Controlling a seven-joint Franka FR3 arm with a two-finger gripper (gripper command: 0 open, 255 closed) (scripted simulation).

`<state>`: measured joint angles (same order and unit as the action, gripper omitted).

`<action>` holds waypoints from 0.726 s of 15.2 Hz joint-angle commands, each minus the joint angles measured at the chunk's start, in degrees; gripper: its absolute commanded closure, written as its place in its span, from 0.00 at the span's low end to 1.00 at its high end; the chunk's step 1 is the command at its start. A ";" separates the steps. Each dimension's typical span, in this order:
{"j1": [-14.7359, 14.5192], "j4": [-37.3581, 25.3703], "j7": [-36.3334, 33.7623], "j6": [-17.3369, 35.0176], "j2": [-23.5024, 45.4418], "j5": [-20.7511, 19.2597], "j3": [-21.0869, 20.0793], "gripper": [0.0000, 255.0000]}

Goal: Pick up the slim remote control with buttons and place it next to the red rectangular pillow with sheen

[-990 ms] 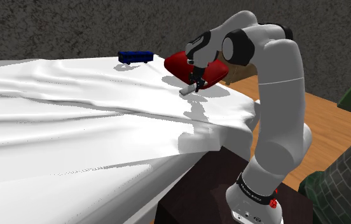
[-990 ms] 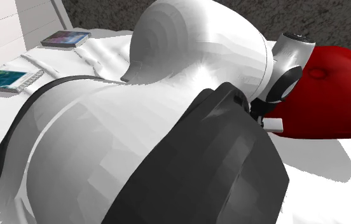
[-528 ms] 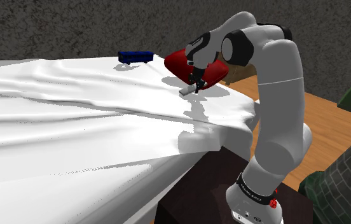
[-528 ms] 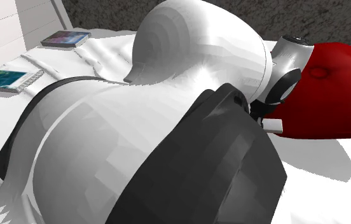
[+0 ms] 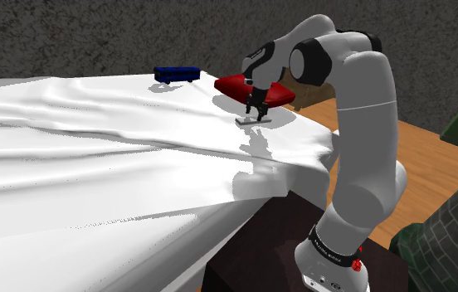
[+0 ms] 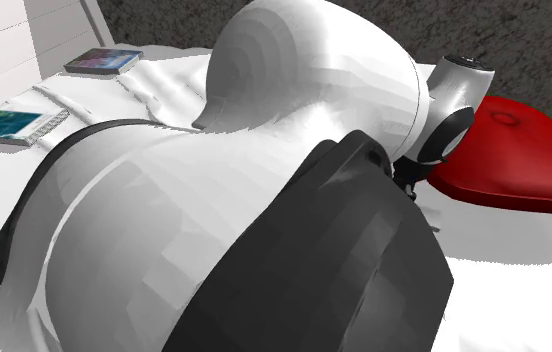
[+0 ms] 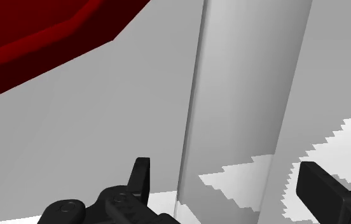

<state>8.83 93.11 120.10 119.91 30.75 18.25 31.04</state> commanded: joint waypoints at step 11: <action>-0.41 -2.94 -1.14 -4.99 -2.37 -1.60 0.92 0.00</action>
